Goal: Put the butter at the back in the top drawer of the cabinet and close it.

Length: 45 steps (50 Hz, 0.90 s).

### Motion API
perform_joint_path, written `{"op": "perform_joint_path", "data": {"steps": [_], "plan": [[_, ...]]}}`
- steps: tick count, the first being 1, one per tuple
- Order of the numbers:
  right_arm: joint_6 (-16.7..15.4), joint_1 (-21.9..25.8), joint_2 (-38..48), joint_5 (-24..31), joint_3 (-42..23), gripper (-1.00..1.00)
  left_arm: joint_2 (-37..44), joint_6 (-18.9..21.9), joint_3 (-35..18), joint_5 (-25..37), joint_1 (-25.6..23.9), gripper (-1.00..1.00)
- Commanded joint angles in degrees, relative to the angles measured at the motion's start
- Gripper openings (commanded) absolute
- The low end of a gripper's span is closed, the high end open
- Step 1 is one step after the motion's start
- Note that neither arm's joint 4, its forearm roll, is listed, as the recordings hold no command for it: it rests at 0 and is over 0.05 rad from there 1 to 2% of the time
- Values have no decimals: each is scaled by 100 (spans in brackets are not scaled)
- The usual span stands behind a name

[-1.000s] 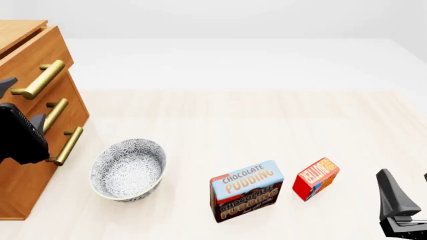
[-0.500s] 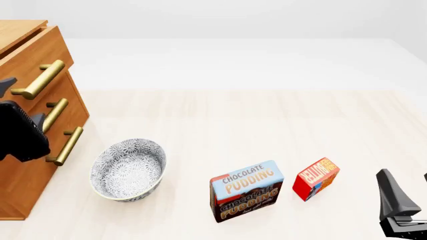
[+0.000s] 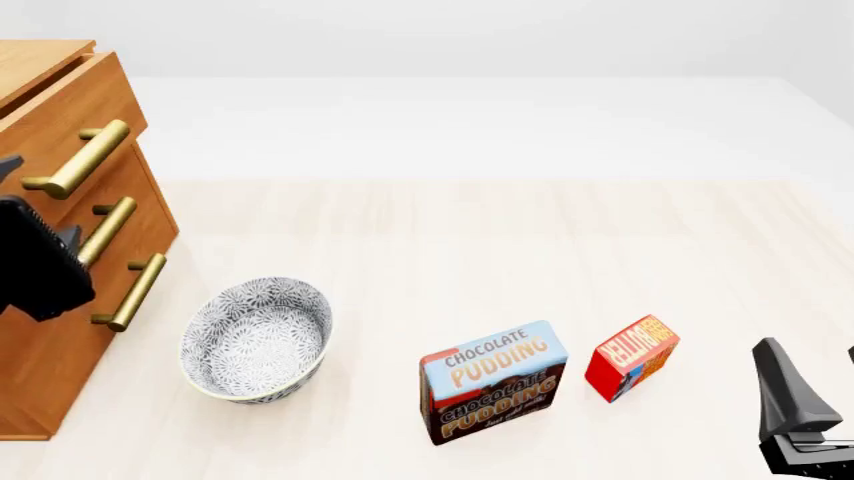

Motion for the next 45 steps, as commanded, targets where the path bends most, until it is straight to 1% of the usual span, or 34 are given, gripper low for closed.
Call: {"op": "perform_joint_path", "data": {"steps": [1,18,45], "plan": [[0,0,0,0,0,100,145,-27,-17,-84,25,100],[0,0,0,0,0,100,491,-34,-46,-390,-24,100],[0,0,0,0,0,100,825,-129,-115,-590,-53,100]]}}
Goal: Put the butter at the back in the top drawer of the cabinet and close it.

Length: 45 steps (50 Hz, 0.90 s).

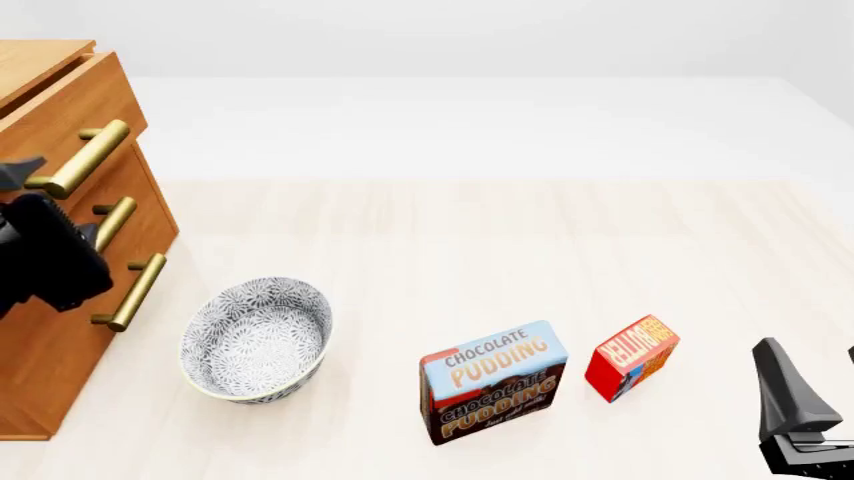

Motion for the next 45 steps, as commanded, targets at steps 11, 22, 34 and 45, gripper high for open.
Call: {"op": "perform_joint_path", "data": {"steps": [11,22,34,45], "plan": [[0,0,0,0,0,100,199,-13,-26,-64,-176,-100],[0,0,0,0,0,100,171,21,21,-130,-137,-100],[0,0,0,0,0,100,100,-23,80,-68,-63,-100],[0,0,0,0,0,100,133,-40,124,-122,-120,-100]]}}
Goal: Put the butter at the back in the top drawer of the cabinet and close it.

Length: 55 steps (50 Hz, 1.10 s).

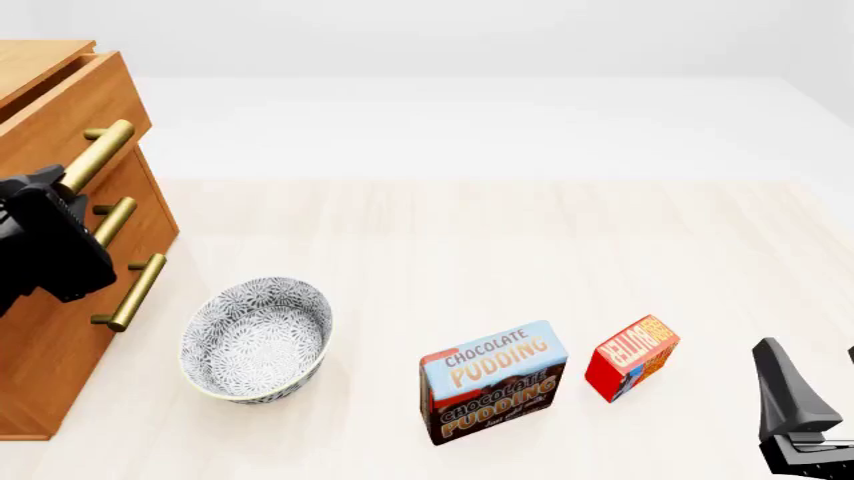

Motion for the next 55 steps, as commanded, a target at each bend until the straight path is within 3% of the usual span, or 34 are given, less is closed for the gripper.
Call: {"op": "perform_joint_path", "data": {"steps": [1,29,55], "plan": [[0,0,0,0,0,100,115,12,176,66,-73,-100],[0,0,0,0,0,100,565,-105,133,-187,-504,-100],[0,0,0,0,0,100,798,-124,286,-378,-611,-100]]}}
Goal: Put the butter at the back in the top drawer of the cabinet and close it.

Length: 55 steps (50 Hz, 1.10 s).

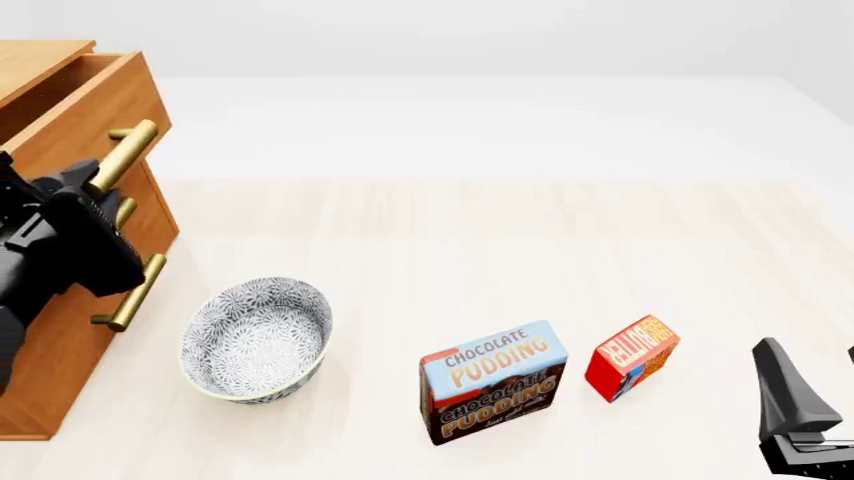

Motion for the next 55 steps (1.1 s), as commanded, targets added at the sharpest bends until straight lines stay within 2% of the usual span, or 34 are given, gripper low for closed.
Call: {"op": "perform_joint_path", "data": {"steps": [1,55], "plan": [[0,0,0,0,0,100,490,-24,184,264,-128,-100],[0,0,0,0,0,100,490,-24,184,264,-128,-100]]}}
